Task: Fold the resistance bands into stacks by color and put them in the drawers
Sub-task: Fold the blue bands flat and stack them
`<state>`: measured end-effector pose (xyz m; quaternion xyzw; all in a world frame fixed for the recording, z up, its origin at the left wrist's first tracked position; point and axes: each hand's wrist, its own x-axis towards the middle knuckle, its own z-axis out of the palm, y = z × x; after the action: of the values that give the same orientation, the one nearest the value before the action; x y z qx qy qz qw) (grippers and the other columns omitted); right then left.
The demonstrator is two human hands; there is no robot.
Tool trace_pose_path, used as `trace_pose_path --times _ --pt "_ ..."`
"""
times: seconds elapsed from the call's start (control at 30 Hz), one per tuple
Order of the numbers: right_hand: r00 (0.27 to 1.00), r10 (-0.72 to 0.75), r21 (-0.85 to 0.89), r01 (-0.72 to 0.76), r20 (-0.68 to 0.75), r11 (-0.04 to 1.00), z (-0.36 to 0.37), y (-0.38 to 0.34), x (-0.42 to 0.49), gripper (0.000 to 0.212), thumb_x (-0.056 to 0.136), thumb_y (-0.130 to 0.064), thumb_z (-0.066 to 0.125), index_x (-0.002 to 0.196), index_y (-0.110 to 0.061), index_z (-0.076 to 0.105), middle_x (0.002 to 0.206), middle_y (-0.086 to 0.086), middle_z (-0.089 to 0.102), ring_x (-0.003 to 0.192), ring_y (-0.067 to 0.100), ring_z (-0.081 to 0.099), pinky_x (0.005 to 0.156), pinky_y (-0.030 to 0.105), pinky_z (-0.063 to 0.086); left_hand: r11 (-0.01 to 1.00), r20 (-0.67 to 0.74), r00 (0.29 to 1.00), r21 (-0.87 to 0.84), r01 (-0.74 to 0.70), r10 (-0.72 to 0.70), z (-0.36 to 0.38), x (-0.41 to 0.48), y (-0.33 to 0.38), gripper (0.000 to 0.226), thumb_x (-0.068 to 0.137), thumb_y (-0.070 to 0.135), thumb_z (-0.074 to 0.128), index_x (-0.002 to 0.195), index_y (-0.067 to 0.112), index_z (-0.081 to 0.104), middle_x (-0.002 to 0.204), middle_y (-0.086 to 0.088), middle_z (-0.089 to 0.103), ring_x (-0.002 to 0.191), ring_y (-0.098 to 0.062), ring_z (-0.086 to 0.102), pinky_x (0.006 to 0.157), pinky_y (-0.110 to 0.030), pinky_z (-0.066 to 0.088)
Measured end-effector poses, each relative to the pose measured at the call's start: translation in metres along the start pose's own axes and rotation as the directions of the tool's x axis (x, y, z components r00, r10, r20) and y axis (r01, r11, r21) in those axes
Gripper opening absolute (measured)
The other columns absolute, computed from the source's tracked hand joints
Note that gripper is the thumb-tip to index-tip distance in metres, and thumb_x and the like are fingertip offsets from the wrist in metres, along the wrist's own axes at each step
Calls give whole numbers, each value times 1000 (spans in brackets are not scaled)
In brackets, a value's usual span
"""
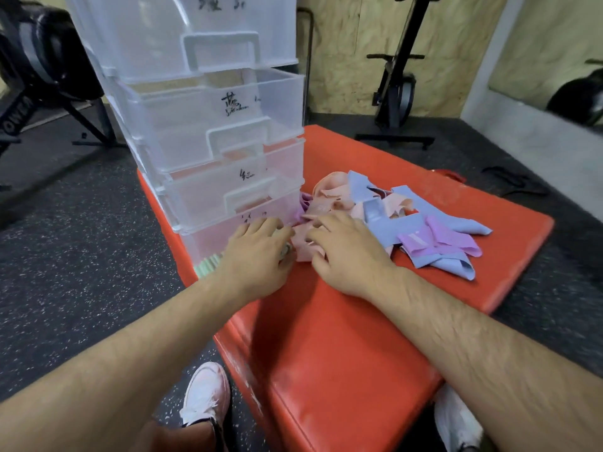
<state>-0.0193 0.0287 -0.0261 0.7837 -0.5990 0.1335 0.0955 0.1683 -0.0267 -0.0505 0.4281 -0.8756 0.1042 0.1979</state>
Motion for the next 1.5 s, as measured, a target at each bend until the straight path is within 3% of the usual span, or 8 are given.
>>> trace_pose_path --times 0.23,0.5,0.7,1.03,1.13,1.27,1.37,1.5 --pt "923 308 -20 -312 231 950 19 91 -15 29 91 -16 52 117 -21 62 115 5 51 104 33 56 70 37 46 984 203 979 -179 27 10 27 65 54 43 80 46 48 119 34 60 121 3 54 111 -28 57 92 -43 48" --pt "762 629 273 -579 -153 768 -16 174 -11 22 93 -5 49 109 -1 64 118 16 54 99 32 58 78 28 37 939 421 907 -307 154 -11 55 120 66 89 55 73 55 139 54 33 148 4 31 138 -29 31 110 -50 36" --pt "744 668 376 -615 -17 694 -9 186 -13 35 90 -8 54 125 -4 58 125 15 51 101 29 56 71 18 28 961 487 873 -227 161 -31 80 139 74 57 82 44 67 135 41 47 138 -5 35 132 -34 31 110 -46 36" --pt "744 667 258 -654 47 711 -10 182 -22 53 85 -32 66 135 -26 49 131 8 42 113 30 46 96 38 43 955 224 971 -260 143 -84 72 143 79 27 83 13 57 109 9 59 118 -15 47 112 -36 48 94 -42 43" --pt "784 612 84 -607 -101 791 -20 167 -25 25 79 -35 66 100 -25 58 111 1 49 106 26 44 84 36 42 980 36 999 -199 25 -18 69 135 97 43 68 20 60 110 13 59 110 -13 49 106 -38 48 90 -46 42" --pt "785 580 217 -619 218 755 -26 155 -30 32 82 -37 53 56 -20 56 59 -2 59 77 24 60 58 31 37 874 -24 973 -435 -217 230 65 129 127 22 65 24 58 86 17 54 87 2 51 81 -26 50 72 -46 44" --pt "788 510 133 -579 345 805 -18 156 -42 21 84 -38 56 71 -25 67 87 -3 67 96 18 61 79 35 44 850 165 913 -454 -266 374 75 126 136 9 71 36 54 75 28 55 83 12 55 86 -18 52 81 -42 48" --pt "828 470 -4 -492 306 871 -2 166 -43 29 92 -46 51 117 -43 67 135 -9 49 129 21 36 102 41 36 953 285 919 -212 -217 273 95 131 130 40 88 45 54 126 34 59 149 11 40 140 -24 31 116 -45 17"
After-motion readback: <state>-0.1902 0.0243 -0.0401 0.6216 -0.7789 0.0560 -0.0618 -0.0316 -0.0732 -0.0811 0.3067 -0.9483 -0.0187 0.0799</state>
